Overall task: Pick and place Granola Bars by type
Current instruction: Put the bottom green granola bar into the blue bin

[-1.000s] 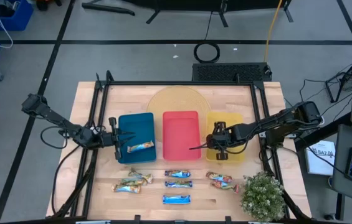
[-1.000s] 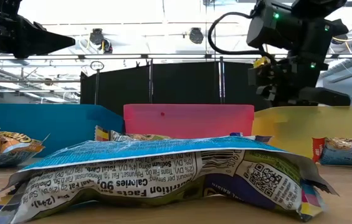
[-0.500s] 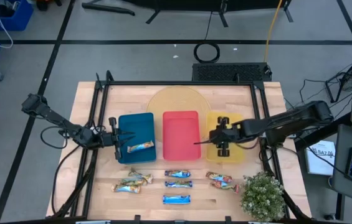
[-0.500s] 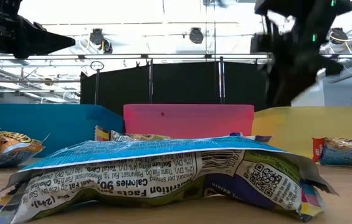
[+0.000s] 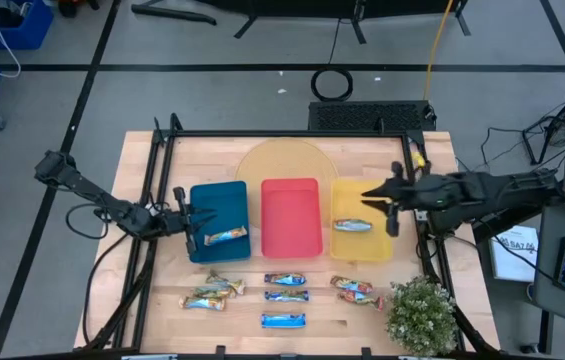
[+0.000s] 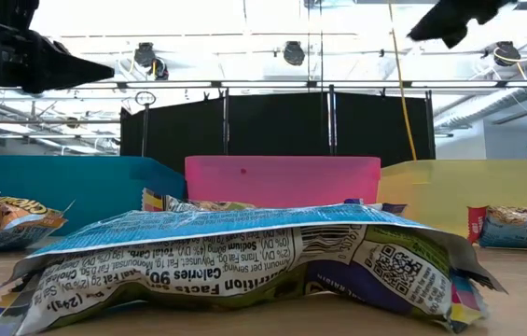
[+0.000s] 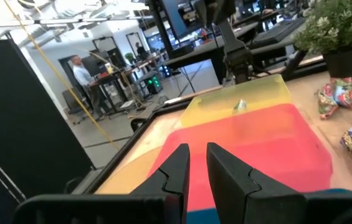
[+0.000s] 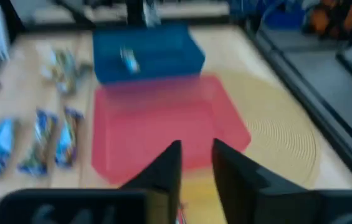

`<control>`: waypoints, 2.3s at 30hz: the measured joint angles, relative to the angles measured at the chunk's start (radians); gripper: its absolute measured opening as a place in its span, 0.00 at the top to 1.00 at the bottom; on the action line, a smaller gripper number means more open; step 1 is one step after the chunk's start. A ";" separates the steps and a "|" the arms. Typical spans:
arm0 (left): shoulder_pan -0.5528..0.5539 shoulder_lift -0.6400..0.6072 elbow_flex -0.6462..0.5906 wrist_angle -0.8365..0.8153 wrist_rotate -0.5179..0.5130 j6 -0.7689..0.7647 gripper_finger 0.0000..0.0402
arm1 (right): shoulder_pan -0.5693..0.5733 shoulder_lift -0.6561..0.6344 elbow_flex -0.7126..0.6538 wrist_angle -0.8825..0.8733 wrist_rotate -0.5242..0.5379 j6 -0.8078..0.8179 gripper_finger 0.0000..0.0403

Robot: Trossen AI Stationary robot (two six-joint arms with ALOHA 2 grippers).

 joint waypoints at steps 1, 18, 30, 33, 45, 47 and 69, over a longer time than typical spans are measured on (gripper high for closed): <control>0.000 0.000 0.000 -0.008 0.000 -0.003 0.84 | 0.007 -0.035 -0.027 0.016 0.009 -0.008 0.90; 0.000 0.000 0.000 -0.037 -0.001 -0.005 0.84 | 0.053 -0.364 -0.539 0.532 -0.003 -0.209 1.00; -0.001 0.000 0.000 -0.025 0.051 -0.094 0.84 | 0.051 -0.425 -0.779 0.861 -0.037 -0.360 1.00; -0.001 0.000 0.000 0.008 0.023 -0.165 0.84 | 0.050 -0.422 -0.779 0.850 -0.001 -0.362 1.00; -0.179 0.356 0.549 -0.558 -0.071 -0.339 0.84 | 0.050 -0.423 -0.782 0.851 0.007 -0.338 1.00; -0.231 0.479 0.682 -0.764 -0.101 -0.455 0.84 | 0.050 -0.423 -0.782 0.850 0.007 -0.339 1.00; -0.397 1.173 1.188 -1.611 0.535 -1.476 0.52 | 0.050 -0.423 -0.784 0.853 0.006 -0.322 1.00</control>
